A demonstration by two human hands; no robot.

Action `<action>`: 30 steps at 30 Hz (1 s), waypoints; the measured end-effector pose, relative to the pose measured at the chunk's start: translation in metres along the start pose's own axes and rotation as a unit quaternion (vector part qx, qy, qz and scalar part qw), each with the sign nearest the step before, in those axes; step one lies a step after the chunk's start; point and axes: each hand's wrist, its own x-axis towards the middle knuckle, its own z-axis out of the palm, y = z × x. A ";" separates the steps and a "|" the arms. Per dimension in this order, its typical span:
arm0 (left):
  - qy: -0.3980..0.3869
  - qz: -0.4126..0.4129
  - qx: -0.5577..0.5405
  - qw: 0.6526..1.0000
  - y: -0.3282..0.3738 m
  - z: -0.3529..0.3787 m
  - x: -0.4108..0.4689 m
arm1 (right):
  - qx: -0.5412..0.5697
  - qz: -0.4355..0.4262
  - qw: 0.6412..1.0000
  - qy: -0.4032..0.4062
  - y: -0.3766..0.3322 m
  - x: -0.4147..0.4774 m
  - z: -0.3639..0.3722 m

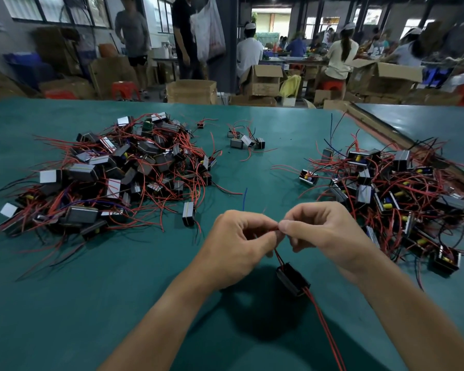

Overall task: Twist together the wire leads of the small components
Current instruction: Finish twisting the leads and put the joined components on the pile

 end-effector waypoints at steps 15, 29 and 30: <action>-0.062 -0.036 -0.043 0.997 0.001 -0.004 -0.001 | 0.023 0.062 0.997 -0.045 0.002 0.000 -0.001; -0.031 -0.117 -0.113 0.986 0.002 -0.006 0.003 | -0.134 -0.119 0.984 -0.004 0.010 0.004 -0.002; -0.032 -0.117 -0.111 0.986 0.002 -0.006 0.002 | -0.139 -0.122 0.983 -0.011 0.010 0.004 -0.004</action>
